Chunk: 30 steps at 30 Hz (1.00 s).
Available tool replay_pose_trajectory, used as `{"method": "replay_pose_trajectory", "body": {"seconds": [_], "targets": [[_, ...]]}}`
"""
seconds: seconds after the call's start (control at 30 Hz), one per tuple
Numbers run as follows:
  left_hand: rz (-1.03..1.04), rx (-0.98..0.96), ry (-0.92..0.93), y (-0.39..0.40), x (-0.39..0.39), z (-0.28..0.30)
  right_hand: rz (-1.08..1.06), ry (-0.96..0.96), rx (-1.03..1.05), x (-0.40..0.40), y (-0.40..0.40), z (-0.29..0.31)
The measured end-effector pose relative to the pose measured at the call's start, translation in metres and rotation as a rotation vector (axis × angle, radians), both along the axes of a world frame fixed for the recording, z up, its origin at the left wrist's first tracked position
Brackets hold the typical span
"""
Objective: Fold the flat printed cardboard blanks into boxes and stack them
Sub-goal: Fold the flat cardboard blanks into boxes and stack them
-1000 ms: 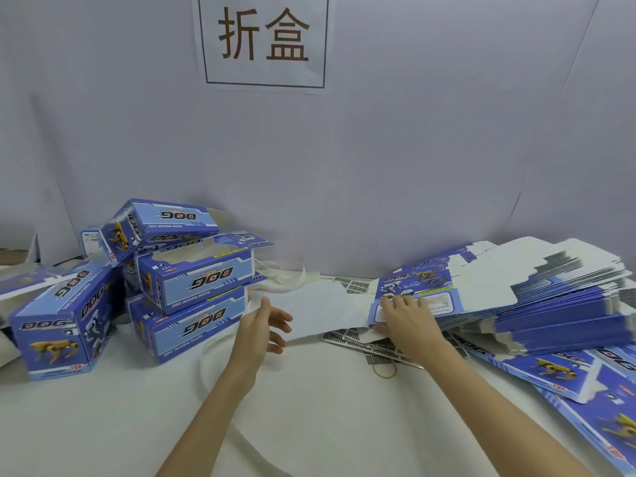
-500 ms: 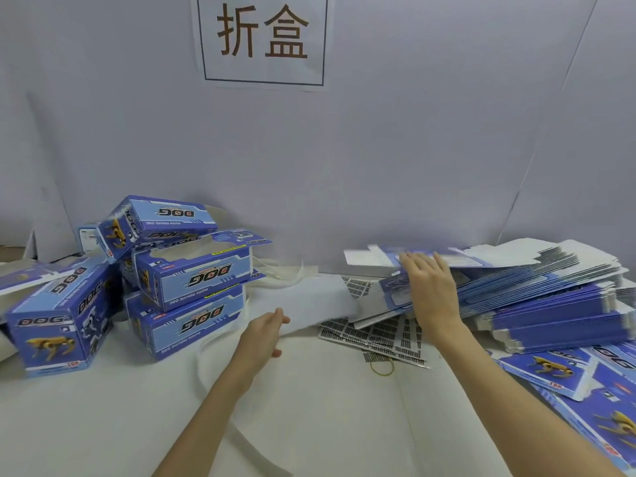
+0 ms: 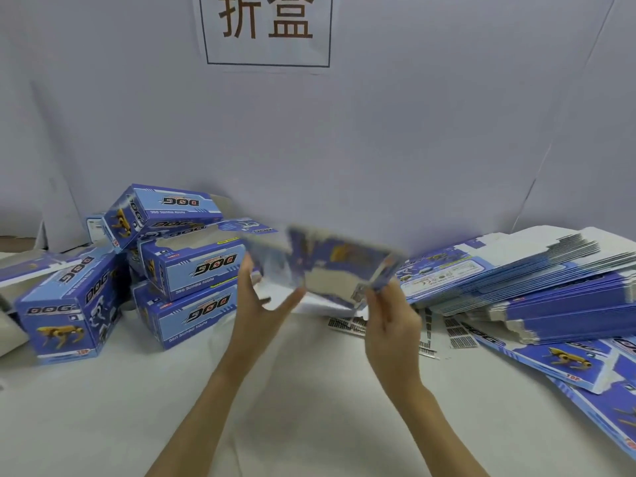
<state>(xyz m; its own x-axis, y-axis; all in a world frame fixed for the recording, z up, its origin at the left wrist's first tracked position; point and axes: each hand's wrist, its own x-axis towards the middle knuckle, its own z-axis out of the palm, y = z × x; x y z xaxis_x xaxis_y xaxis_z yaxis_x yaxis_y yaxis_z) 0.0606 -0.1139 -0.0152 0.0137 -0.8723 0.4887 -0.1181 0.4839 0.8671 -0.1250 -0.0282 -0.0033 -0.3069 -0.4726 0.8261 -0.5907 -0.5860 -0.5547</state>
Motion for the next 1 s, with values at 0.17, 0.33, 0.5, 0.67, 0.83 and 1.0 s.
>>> {"method": "replay_pose_trajectory", "body": {"seconds": [0.17,0.33,0.5,0.67,0.83,1.0], "targets": [[0.097,-0.132,-0.123,0.000,0.004,0.009,0.265,-0.425,0.096,-0.018,-0.003,0.020],[0.295,-0.489,-0.269,0.003,0.003,0.010,0.571,-0.899,0.284,-0.019,-0.006,0.009],[0.367,-0.819,-0.505,0.004,0.005,0.010,0.704,-1.265,0.469,-0.022,-0.007,-0.002],[0.188,-0.811,-0.826,0.009,0.001,0.009,0.961,-1.280,0.329,-0.034,0.000,0.002],[0.118,-0.632,-0.986,0.011,-0.007,-0.001,0.981,-1.305,0.342,-0.030,0.004,0.006],[-0.081,-0.434,-0.990,0.016,-0.012,-0.007,0.864,-1.204,0.426,-0.028,0.009,0.011]]}}
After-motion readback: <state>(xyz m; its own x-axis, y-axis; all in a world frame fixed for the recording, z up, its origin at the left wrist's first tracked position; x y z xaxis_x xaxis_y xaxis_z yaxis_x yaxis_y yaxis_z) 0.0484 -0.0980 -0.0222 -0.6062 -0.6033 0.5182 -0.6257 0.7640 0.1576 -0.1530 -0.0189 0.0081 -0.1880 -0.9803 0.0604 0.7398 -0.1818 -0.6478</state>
